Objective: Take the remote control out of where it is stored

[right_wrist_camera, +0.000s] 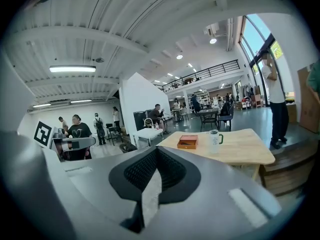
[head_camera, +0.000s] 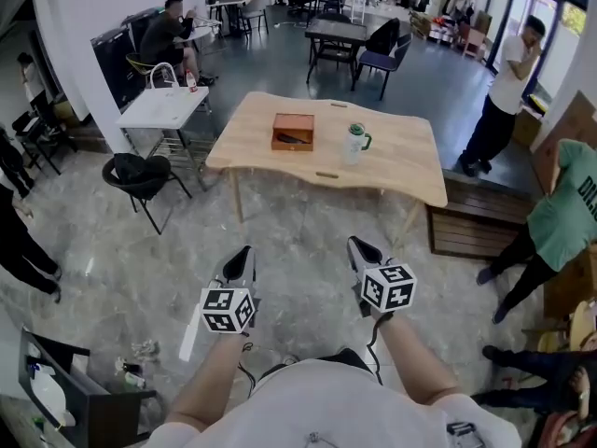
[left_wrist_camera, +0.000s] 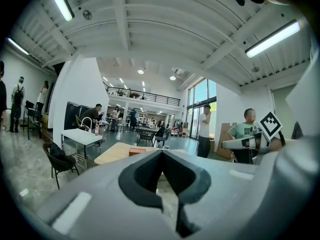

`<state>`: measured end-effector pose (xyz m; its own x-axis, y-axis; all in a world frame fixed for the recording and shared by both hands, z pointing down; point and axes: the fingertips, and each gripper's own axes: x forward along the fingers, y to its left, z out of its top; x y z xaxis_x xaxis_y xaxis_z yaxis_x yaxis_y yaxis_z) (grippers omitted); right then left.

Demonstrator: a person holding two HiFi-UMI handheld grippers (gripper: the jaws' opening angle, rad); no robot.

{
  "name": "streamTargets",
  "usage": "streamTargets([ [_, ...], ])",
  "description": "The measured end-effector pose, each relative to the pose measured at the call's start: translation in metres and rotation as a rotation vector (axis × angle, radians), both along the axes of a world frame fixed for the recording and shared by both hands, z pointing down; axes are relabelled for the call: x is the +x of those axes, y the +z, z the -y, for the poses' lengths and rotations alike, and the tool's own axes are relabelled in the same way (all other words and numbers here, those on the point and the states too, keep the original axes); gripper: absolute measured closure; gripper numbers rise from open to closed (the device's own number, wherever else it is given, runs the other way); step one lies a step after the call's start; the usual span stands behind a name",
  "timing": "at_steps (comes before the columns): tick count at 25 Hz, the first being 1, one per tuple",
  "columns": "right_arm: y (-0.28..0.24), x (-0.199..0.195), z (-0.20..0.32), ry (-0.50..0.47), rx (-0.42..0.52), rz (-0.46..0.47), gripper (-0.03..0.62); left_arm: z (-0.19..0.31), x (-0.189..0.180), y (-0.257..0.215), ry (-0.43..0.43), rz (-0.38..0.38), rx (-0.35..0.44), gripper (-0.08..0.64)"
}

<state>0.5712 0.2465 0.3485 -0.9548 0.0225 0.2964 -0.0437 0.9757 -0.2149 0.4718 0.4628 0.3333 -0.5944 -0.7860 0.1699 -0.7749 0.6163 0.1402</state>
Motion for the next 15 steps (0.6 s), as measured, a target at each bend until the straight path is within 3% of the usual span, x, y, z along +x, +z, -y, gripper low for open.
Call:
streamTargets([
  [7, 0.010, -0.021, -0.025, 0.002, -0.008, -0.019, 0.565, -0.020, -0.022, 0.017, 0.016, -0.027, -0.010, 0.560],
  [15, 0.026, -0.067, -0.016, -0.005, -0.018, -0.039, 0.565, -0.013, -0.067, 0.031, 0.012, -0.043, -0.015, 0.560],
])
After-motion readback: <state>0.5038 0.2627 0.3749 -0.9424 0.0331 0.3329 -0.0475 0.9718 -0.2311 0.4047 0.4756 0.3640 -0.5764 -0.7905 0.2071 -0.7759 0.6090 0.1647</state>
